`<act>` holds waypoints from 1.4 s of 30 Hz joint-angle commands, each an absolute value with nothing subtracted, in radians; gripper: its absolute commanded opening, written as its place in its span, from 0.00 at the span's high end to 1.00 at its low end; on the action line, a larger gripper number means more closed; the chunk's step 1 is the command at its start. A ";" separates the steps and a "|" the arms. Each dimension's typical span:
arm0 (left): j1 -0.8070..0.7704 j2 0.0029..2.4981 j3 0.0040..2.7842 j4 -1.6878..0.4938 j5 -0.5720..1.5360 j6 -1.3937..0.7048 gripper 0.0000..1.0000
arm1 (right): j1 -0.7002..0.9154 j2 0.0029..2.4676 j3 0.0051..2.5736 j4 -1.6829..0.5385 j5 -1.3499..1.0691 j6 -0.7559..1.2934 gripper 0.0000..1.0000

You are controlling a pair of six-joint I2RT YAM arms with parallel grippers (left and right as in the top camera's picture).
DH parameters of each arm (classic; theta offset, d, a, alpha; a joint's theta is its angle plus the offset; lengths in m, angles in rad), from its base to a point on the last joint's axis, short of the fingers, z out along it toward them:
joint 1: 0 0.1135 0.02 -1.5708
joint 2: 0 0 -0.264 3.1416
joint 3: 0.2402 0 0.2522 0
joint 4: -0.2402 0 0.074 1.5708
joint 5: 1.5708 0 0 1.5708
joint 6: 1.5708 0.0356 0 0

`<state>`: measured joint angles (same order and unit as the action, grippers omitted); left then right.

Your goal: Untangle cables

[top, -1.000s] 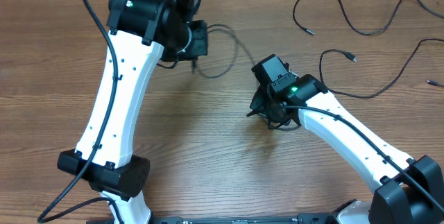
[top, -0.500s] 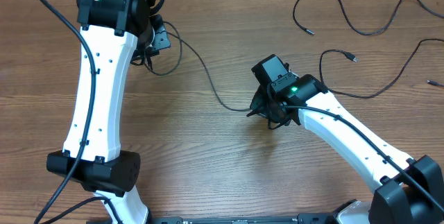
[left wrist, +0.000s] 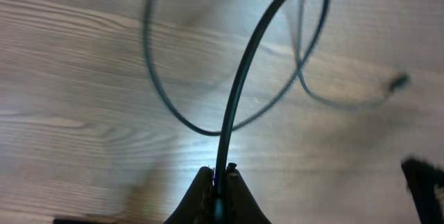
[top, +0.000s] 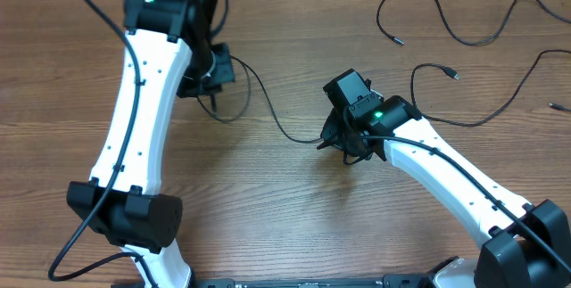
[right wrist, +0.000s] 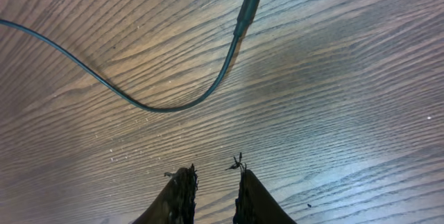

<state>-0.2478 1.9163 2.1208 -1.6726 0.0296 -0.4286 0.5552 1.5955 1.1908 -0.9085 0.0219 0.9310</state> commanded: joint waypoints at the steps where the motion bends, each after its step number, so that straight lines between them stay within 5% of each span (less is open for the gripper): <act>1: -0.289 1.916 2.072 -1.651 0.144 -0.314 0.96 | 0.554 1.600 1.197 -0.902 0.021 0.935 0.79; 19: -0.403 1.917 1.756 -1.566 0.147 -0.284 0.93 | 0.437 1.600 1.197 -0.948 -0.044 0.898 0.81; 24: -0.406 1.917 1.683 -1.534 0.147 -0.284 0.85 | 0.390 1.600 1.197 -0.950 -0.094 0.881 0.81; 39: -0.423 1.917 1.599 -1.465 0.194 -0.284 0.80 | 0.387 1.600 1.197 -0.945 -0.111 0.840 0.76; 42: -0.427 1.917 1.599 -1.446 0.194 -0.284 0.65 | 0.387 1.600 1.197 -0.944 -0.137 0.839 0.74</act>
